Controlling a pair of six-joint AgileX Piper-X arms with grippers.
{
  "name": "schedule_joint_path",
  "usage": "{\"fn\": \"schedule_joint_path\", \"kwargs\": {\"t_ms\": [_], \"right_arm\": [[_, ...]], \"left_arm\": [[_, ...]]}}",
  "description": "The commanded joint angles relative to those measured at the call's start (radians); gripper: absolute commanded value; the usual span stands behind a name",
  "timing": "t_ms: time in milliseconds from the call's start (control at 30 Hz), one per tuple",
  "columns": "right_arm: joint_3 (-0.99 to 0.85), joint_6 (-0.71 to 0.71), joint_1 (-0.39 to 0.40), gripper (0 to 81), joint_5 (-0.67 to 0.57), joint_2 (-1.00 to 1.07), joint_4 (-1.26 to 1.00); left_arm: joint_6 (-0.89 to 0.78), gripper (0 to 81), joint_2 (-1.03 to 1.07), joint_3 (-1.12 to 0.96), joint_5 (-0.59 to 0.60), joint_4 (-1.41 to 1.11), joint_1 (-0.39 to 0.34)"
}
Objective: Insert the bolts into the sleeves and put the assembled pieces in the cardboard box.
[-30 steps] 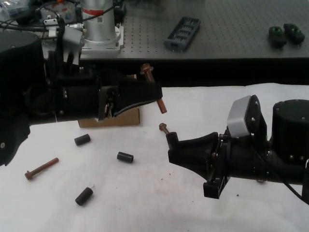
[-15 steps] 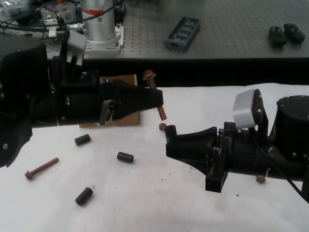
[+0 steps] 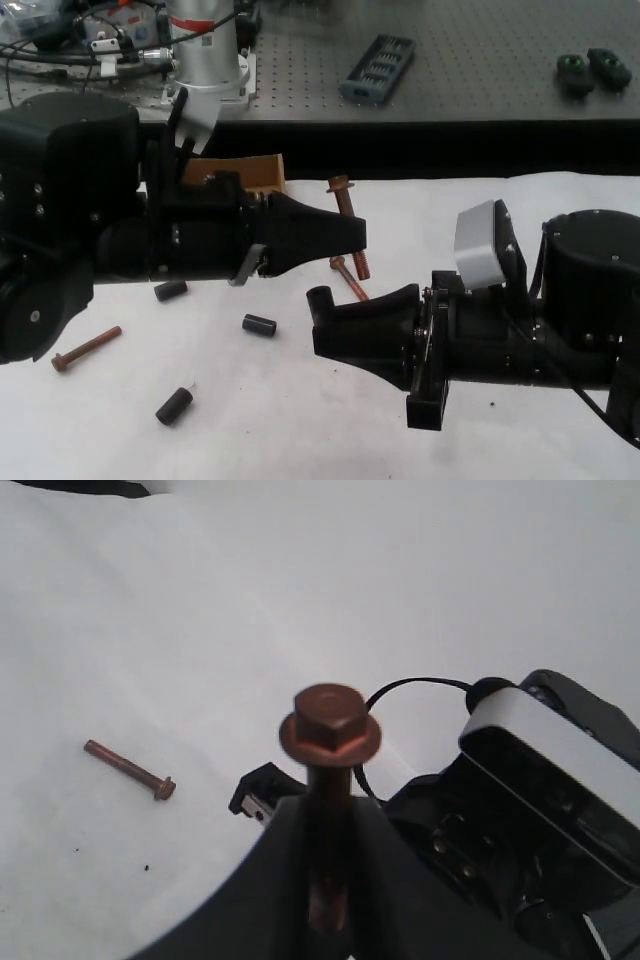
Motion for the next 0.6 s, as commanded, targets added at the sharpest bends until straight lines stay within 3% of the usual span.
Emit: {"fn": "schedule_joint_path", "kwargs": {"t_ms": [0, 333, 433, 567], "right_arm": [[-0.002, 0.007, -0.001, 3.7, 0.012, -0.004, -0.009], [-0.002, -0.047, -0.004, 3.7, 0.095, -0.004, 0.059], [-0.002, -0.063, -0.007, 3.7, 0.163, -0.004, 0.059], [-0.002, -0.060, -0.018, 3.7, 0.161, -0.004, 0.059]], "left_arm": [[0.014, 0.6, -0.002, -0.010, -0.016, -0.014, -0.003], [0.014, 0.6, -0.002, -0.010, -0.116, -0.014, -0.001], [0.018, 0.6, -0.002, -0.010, -0.117, -0.014, -0.001], [0.027, 0.6, -0.002, -0.010, -0.121, -0.014, -0.001]]}}
